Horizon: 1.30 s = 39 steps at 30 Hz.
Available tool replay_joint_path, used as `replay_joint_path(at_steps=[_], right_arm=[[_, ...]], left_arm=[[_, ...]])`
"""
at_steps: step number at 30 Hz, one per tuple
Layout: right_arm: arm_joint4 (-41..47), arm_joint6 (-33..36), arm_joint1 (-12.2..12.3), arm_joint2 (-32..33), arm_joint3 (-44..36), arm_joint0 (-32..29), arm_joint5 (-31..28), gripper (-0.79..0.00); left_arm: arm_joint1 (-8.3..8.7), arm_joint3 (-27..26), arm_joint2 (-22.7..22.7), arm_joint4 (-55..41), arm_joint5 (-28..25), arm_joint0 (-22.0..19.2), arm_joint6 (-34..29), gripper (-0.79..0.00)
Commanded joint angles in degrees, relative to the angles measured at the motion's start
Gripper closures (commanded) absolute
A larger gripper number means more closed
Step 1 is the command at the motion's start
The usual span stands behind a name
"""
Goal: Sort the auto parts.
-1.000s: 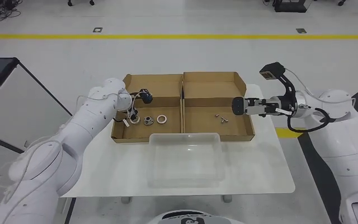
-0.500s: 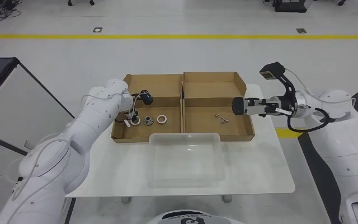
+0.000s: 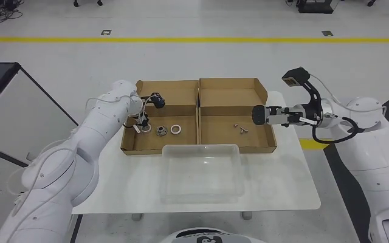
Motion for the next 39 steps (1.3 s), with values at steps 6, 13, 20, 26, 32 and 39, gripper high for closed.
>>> replay_joint_path(at_steps=[6,13,20,26,32,39], right_arm=[[0.0,0.0,0.0,0.0,0.0,0.0,0.0,-0.785],[0.0,0.0,0.0,0.0,0.0,0.0,0.0,-0.785],[0.0,0.0,0.0,0.0,0.0,0.0,0.0,-0.785],[0.0,0.0,0.0,0.0,0.0,0.0,0.0,-0.785],[0.0,0.0,0.0,0.0,0.0,0.0,0.0,-0.785],[0.0,0.0,0.0,0.0,0.0,0.0,0.0,-0.785]], left_arm=[[1.2,-0.8,-2.1,0.4,-0.3,-1.5,1.6,-0.785],[5.26,-5.6,-8.0,-3.7,-8.0,-2.0,7.1,-0.785],[12.99,-21.0,-17.8,-7.2,-18.6,3.3,10.0,-0.785],[21.89,-45.5,-30.0,-12.6,-18.7,16.7,10.0,-0.785],[29.71,-66.1,-44.2,-19.2,-18.7,32.4,11.4,-0.785],[36.03,-78.7,-57.3,-23.1,-18.7,46.3,18.6,-0.785]])
